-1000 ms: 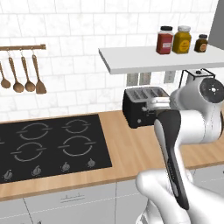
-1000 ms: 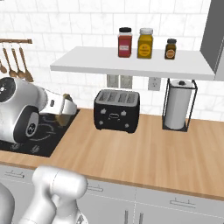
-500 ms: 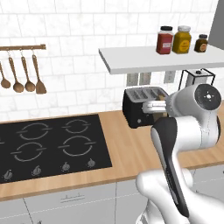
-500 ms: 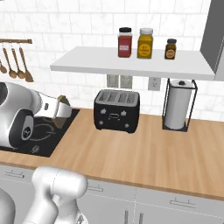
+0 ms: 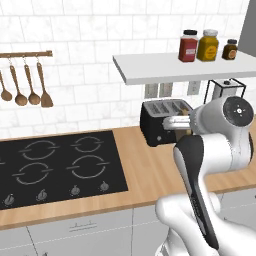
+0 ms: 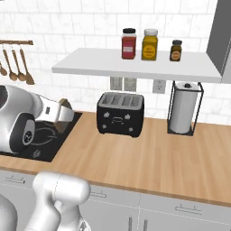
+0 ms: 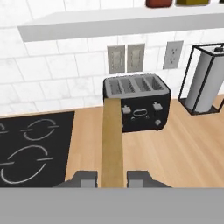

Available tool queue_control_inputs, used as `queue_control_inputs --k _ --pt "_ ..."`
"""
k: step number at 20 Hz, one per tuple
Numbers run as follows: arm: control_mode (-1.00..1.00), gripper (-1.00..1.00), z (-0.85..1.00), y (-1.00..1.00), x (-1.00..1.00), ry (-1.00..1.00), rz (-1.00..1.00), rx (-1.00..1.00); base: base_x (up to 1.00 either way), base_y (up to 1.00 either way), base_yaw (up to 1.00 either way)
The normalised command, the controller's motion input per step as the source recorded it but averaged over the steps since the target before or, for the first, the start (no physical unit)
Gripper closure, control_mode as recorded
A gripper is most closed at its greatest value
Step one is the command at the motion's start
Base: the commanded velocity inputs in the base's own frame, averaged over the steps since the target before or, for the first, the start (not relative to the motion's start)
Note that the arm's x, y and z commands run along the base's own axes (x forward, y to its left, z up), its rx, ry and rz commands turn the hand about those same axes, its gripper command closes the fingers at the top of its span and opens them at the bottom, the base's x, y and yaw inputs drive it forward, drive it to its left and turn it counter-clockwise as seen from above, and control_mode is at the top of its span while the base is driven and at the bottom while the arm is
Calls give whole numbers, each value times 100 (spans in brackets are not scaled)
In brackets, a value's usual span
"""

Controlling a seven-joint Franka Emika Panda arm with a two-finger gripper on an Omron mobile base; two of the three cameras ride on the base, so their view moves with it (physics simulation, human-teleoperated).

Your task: Start the toaster. Once the lever pops up, take the bread to the plate on the dining counter.

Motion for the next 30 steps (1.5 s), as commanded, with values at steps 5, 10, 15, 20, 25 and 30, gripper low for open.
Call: queue_control_inputs --k 5,10,15,20,25,30 --pt "100 100 0 0 0 0 0 0 -88 0 4" --pt "100 100 0 0 0 0 0 0 -94 4 31" --pt "100 100 0 0 0 0 0 0 -40 6 93" --pt "100 100 0 0 0 0 0 0 -14 0 100" --pt "100 100 0 0 0 0 0 0 -12 0 100" --pt "100 100 0 0 0 0 0 0 -6 0 100"
